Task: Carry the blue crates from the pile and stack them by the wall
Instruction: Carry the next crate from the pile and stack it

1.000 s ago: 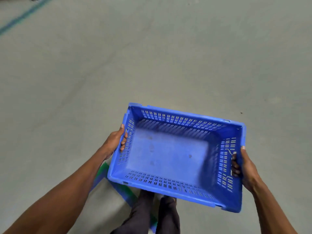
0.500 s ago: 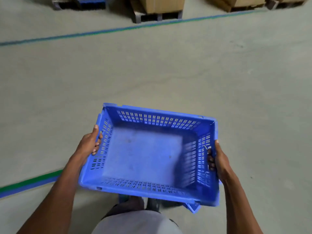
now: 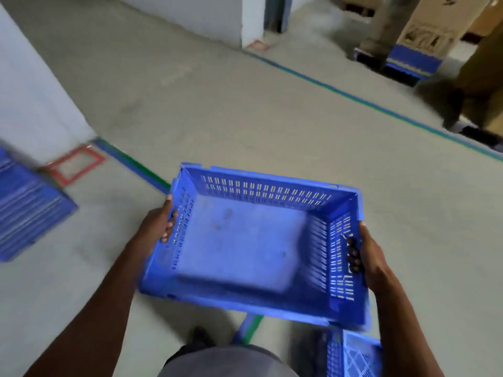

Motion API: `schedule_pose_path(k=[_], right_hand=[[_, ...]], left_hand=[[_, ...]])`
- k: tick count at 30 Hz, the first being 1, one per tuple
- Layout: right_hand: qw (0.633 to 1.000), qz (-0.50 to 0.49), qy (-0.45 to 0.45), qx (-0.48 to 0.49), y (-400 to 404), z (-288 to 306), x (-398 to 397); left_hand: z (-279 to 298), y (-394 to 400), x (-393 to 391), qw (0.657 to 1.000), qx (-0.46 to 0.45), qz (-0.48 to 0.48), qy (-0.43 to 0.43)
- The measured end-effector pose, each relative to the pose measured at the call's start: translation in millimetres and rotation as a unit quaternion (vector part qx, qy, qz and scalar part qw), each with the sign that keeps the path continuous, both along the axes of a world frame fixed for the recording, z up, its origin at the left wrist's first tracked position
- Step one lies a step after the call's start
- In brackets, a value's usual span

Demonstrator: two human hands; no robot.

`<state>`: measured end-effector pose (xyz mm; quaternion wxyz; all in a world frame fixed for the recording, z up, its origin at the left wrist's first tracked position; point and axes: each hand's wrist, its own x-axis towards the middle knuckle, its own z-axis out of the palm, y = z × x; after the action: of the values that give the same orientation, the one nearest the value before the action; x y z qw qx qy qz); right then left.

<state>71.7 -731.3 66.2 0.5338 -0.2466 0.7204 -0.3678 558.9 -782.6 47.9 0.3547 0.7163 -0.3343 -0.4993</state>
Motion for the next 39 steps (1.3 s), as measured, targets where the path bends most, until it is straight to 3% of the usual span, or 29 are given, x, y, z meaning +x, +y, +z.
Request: schedule_pose_path(k=[6,13,25,33,39], right_hand=[[0.990,0.138,0.001,-0.008,-118,3,176],[0.954,0.300,0.014,0.005,-228,21,401],[0.858,0.514,-0.021,0.005,-368,18,753],[0.811,0.585,-0.019,-0.006,-402,18,983],[0.821,0.571,-0.011,-0.004,-404,6,1128]], left_hand=[[9,30,164,0.989,-0.006,0.149,-0.006],[23,74,324,0.951,-0.024,0.306,-0.015],[16,90,531,0.855,-0.015,0.518,-0.024],[13,97,688,0.803,-0.010,0.595,-0.036],[11,91,831,0.804,0.004,0.594,-0.027]])
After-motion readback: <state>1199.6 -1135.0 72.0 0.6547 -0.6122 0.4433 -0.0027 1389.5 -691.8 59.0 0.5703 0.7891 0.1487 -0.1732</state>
